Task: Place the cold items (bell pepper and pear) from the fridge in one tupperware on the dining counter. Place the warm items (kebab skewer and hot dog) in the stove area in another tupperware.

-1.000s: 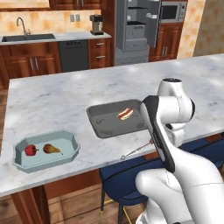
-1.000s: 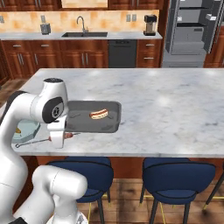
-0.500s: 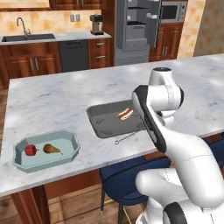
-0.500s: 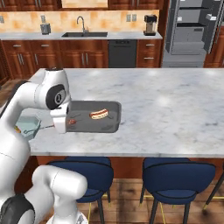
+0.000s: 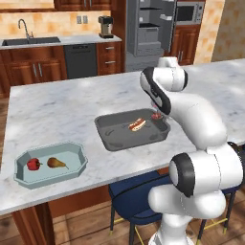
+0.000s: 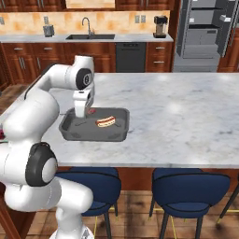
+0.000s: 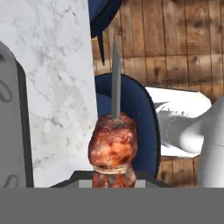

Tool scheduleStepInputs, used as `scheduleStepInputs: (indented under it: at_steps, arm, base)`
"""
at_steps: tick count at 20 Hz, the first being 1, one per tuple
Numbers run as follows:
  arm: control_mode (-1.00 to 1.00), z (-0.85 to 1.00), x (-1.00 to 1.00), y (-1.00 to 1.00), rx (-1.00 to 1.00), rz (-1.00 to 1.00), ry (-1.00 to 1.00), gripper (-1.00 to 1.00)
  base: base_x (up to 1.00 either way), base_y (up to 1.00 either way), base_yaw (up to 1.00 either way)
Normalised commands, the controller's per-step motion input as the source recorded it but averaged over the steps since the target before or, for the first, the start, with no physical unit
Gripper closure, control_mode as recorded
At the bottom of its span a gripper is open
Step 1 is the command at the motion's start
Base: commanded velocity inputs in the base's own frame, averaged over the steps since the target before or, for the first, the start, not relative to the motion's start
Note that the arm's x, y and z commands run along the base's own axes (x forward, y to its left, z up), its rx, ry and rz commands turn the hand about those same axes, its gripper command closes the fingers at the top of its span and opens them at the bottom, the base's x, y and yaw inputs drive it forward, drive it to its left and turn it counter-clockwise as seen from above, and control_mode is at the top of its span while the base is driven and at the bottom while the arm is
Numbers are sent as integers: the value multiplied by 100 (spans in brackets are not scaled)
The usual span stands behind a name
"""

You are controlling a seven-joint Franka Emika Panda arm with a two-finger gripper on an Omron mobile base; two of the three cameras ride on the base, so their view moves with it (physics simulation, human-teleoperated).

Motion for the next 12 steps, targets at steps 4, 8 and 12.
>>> scheduleStepInputs:
  at_steps: [4,8,12]
  arm:
    - [-100,-27,100,-19,0,0,0,100]
    - [-100,-46,100,10,-6,0,-5,100]
    - [-100,-38,93,3,-7,13,-1,100]
  base:
    - [0,0,0]
    - [0,0,0]
    - [0,0,0]
